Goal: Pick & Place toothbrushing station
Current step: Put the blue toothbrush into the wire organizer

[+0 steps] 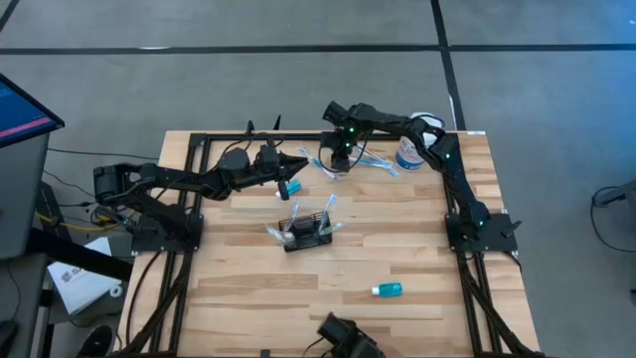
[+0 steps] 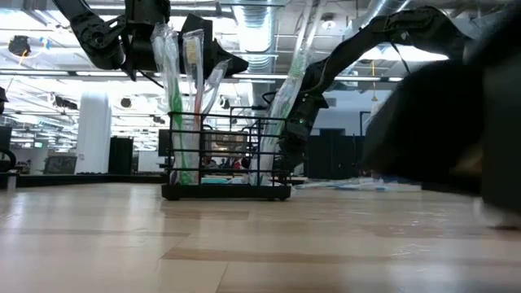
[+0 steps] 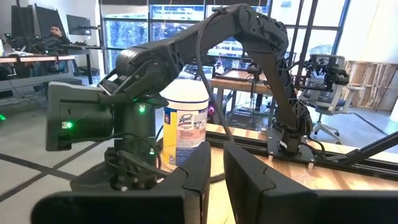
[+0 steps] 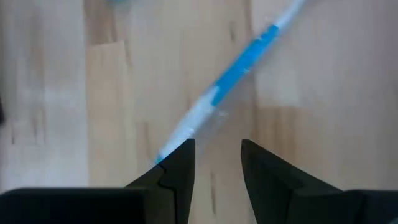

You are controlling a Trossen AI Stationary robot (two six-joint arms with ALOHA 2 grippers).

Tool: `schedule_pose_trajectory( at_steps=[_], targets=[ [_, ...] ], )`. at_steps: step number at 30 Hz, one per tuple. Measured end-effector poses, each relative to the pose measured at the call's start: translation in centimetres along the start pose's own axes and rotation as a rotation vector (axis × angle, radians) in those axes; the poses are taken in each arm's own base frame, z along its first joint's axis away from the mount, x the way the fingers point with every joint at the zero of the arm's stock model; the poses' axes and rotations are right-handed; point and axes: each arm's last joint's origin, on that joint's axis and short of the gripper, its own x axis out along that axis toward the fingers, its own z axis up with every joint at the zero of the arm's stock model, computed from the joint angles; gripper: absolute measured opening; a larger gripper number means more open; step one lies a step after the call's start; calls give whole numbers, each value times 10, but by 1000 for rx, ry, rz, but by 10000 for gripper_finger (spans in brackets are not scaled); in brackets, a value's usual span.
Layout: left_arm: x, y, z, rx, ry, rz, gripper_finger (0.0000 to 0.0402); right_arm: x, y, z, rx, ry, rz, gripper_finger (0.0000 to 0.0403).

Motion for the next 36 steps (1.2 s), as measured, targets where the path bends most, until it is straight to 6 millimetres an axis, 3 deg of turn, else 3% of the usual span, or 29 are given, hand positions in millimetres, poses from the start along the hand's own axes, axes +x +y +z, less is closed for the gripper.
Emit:
schedule_pose_trajectory(
  at_steps=[12,21,28,36],
  targets=[
    [-1,9,0,38,6,32,39,-68,30,9,-6,-127,130,120],
    [-10,59,0,8,41,103,39,-101,77,9,-89,-73,206,120],
    [-16,95,3,-61,136,104,39,-100,100,15,-132,-52,229,120],
    [-8,106,12,34,279,107,39,-92,124,19,-194,-2,269,120]
  ],
)
